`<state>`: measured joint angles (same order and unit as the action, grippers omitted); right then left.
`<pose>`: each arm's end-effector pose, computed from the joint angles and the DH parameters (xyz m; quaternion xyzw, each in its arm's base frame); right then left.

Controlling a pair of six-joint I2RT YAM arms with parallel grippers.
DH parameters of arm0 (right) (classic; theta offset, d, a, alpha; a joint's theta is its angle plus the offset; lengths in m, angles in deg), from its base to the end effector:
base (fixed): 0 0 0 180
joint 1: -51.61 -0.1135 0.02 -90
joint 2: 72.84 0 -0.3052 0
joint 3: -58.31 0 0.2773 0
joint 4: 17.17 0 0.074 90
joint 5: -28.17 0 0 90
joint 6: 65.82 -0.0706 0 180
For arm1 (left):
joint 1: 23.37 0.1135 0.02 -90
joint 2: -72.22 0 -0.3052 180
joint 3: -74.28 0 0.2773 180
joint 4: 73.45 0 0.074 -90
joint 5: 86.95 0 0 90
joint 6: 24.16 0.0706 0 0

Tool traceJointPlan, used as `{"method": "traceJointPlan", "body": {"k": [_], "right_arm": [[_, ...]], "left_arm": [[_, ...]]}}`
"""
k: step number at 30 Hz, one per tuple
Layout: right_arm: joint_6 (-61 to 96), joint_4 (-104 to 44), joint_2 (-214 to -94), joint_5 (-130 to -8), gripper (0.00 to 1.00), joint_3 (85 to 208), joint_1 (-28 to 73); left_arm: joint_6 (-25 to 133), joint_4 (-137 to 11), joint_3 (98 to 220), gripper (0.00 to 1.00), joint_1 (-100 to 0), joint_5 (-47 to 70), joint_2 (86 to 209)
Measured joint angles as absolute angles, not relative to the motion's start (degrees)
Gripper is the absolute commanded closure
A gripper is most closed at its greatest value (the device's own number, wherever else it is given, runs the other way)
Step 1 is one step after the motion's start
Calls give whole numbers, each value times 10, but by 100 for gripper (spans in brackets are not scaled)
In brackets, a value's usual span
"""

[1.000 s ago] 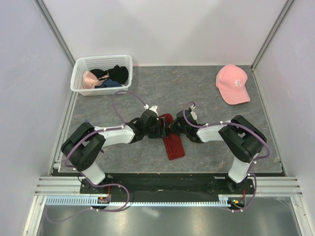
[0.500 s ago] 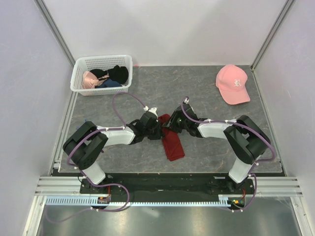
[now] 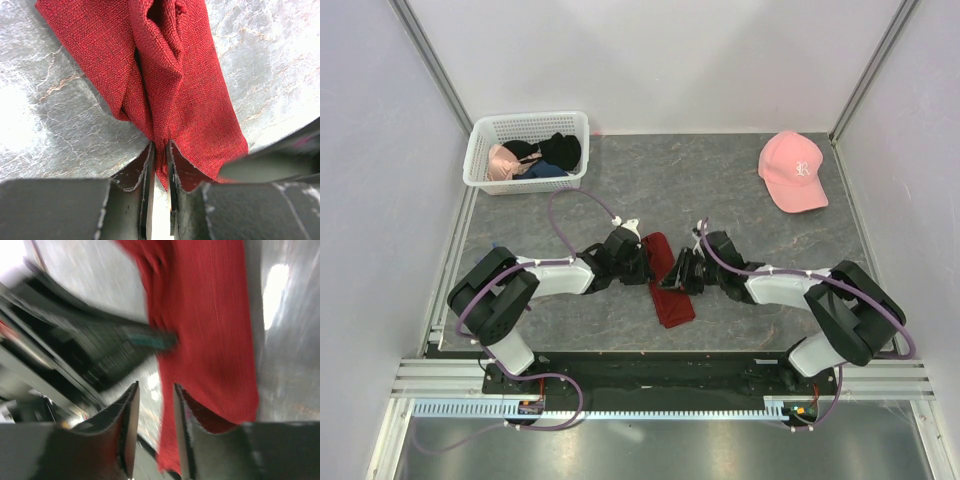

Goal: Fold the napkin into a case and place the utensils inside
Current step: Fold the 2/3-rectangle-folded napkin at the center of the board.

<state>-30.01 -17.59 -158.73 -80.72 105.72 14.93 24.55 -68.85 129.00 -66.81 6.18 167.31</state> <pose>0.2468 0.2123 0.1570 0.0655 0.8904 0.4070 0.1931 0.2592 -0.2507 0.1358 0.0278 0.9231 -0.2766 0.2658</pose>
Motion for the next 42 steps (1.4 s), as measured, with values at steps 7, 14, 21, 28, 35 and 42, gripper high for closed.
{"method": "traceJointPlan", "body": {"k": [7,14,21,28,35,42], "right_arm": [[-318,-94,-1606,-858,78,964,137],[-283,-117,-1575,-854,76,971,137],[-228,-173,-1566,-829,63,1035,137],[-155,-230,-1629,-779,46,1174,140],[-101,-273,-1711,-732,38,1277,140],[-75,-312,-1725,-702,41,1300,140]], "left_arm": [[244,-685,1290,53,-668,66,1668],[250,-634,1298,46,-644,80,1630],[267,-598,1341,53,-574,93,1613],[268,-596,1352,60,-523,122,1601],[268,-597,1344,61,-517,142,1587],[268,-602,1313,64,-517,151,1572]]}}
